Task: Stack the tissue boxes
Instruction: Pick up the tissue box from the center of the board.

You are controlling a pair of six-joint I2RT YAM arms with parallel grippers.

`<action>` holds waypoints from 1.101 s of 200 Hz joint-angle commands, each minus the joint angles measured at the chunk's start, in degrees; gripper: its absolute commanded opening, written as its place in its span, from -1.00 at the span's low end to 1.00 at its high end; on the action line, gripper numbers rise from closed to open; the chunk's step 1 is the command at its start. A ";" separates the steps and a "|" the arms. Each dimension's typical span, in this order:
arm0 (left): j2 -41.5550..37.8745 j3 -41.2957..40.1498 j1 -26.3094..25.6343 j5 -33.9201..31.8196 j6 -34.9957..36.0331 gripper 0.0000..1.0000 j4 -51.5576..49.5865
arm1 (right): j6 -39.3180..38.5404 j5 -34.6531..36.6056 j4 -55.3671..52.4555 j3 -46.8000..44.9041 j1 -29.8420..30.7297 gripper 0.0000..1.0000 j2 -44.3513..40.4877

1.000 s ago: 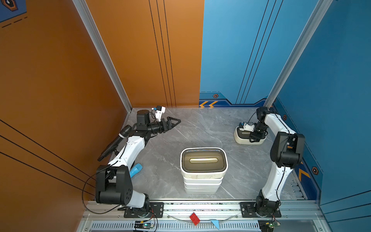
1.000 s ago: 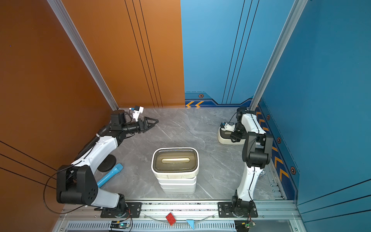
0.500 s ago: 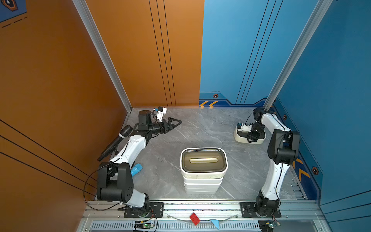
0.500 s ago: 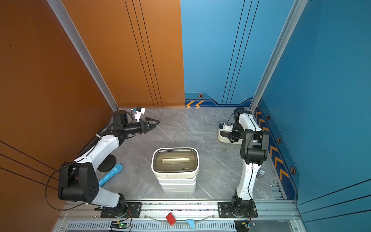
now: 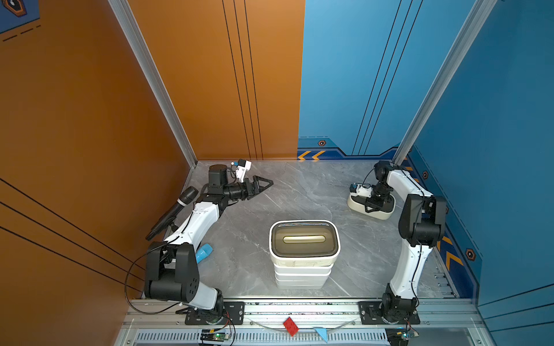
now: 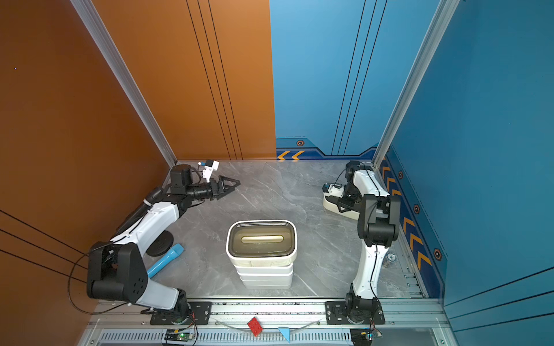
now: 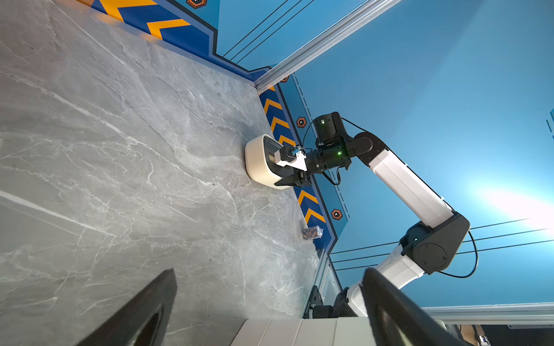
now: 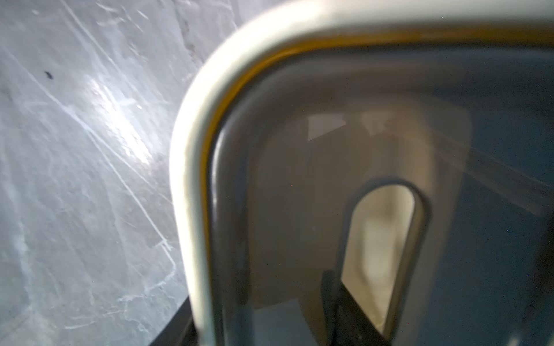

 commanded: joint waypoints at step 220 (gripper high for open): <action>-44.40 -12.31 -2.25 -8.04 -8.08 0.96 -22.10 | 19.42 1.95 -18.37 8.50 21.30 -0.34 -34.62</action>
